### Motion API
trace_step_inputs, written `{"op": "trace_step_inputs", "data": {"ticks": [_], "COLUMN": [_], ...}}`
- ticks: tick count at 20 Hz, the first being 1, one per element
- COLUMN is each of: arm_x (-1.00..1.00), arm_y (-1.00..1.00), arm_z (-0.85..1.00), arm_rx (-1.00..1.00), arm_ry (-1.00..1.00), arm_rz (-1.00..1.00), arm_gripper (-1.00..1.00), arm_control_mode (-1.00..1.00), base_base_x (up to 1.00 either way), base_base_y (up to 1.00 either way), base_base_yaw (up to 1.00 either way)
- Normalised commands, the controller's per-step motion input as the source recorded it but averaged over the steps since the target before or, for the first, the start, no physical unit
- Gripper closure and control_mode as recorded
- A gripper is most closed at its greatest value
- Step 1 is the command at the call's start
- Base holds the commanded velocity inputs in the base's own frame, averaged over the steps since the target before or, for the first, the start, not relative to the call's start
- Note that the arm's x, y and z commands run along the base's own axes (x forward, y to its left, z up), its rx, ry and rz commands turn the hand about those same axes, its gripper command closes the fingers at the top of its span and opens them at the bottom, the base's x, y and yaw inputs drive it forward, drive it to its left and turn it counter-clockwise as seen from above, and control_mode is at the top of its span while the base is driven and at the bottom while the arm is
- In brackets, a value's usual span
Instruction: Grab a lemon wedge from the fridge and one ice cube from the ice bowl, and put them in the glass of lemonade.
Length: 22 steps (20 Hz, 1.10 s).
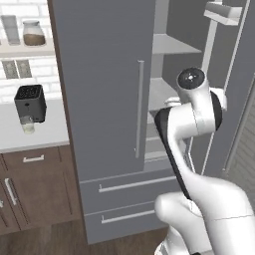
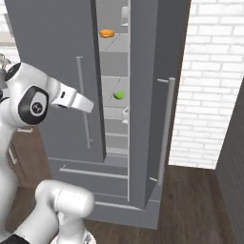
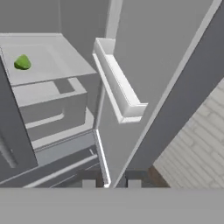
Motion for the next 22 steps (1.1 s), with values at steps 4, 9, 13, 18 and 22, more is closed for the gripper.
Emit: {"op": "trace_step_inputs", "data": {"ticks": [4,9,13,18,22], "arm_x": [0.35,0.96,0.50,0.17,0.51], "arm_y": [-0.05,-0.35,-0.34,-0.14,-0.36], "arm_z": [0.36,-0.11,-0.49,-0.37,-0.38], "arm_rx": [-0.20,-0.21,-0.09,-0.04,-0.01], "arm_ry": [0.32,0.36,0.12,0.02,0.00], "arm_rz": [0.00,0.02,0.05,0.02,0.02], "arm_gripper": [-1.00,-1.00,-1.00,-1.00,-1.00], "arm_control_mode": [-1.00,-1.00,-1.00,-1.00,-1.00], "base_base_x": [0.00,0.00,0.00,0.00,0.00], "base_base_y": [0.00,0.00,0.00,0.00,0.00], "base_base_yaw": [0.00,0.00,0.00,0.00,0.00]}}
